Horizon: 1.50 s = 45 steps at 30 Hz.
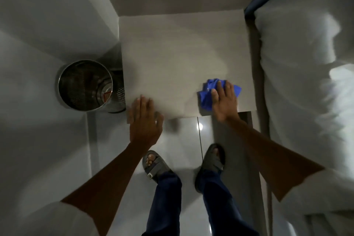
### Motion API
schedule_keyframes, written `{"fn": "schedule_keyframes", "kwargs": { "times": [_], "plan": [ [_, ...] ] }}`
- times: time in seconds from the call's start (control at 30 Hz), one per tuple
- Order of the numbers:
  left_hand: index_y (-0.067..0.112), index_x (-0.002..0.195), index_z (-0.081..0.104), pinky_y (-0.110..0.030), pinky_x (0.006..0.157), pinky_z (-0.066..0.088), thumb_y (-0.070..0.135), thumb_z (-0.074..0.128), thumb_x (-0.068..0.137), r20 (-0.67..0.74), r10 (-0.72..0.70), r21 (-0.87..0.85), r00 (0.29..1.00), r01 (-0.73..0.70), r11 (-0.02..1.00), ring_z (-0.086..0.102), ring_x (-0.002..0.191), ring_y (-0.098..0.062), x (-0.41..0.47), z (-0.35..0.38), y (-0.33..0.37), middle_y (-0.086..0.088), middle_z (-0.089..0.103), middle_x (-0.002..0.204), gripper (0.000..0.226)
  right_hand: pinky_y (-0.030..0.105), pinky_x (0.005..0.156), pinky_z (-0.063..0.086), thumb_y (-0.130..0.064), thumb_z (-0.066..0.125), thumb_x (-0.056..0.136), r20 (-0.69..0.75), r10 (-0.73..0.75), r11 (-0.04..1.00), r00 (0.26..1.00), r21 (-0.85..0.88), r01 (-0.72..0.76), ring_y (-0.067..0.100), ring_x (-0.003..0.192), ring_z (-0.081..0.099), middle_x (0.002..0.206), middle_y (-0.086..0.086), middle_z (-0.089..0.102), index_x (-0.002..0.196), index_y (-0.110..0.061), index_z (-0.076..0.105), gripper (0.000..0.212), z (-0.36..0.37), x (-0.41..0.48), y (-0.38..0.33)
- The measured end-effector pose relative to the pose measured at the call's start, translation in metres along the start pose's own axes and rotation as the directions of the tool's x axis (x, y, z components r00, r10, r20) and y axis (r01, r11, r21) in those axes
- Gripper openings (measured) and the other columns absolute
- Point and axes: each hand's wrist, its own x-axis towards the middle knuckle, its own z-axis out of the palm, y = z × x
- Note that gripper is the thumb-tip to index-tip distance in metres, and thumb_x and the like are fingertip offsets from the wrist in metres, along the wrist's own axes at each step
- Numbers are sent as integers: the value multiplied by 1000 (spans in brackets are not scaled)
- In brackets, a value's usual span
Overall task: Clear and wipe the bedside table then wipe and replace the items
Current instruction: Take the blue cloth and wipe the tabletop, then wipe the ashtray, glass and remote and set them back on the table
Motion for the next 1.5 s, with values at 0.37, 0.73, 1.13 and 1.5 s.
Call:
{"fn": "schedule_keyframes", "kwargs": {
  "times": [0.37, 0.73, 1.13, 1.5],
  "plan": [
    [20, 152, 26, -38, 116, 24, 51, 37, 100, 433, 89, -528, 897, 173, 831, 31, 144, -25, 17, -13, 155, -7, 27, 160, 61, 36, 78, 52, -11, 65, 81, 45, 540, 660, 840, 597, -456, 29, 98, 62, 102, 7, 58, 114, -8, 46, 39, -17, -6, 9],
    [18, 126, 60, -27, 78, 59, 15, 72, 86, 350, 54, -857, 935, 296, 422, 73, 92, -11, -28, -83, 210, 0, 76, 104, 42, 36, 73, 55, -17, 66, 69, 369, 186, 38, 911, 923, -382, 29, 89, 70, 104, 16, 74, 104, -7, 70, 37, -143, -116, 39],
    [27, 123, 62, -29, 85, 49, 27, 57, 93, 143, 360, -530, 922, -236, 814, 65, 107, -19, -64, -80, 433, 0, 69, 121, 30, 21, 72, 52, -1, 52, 81, -372, 485, 566, 792, 824, 41, -3, 81, 64, 91, -23, 65, 107, -36, 54, 43, -293, -194, 169],
    [15, 115, 67, -31, 88, 53, 5, 57, 89, 418, 195, -701, 887, 178, 691, 66, 107, -25, -74, -65, 487, -4, 70, 116, 29, 50, 121, 7, 4, 56, 82, -312, 288, 940, 905, 274, -204, 28, 151, 9, 161, 14, 19, 149, -5, 28, 74, -235, -180, 213]
  ]
}}
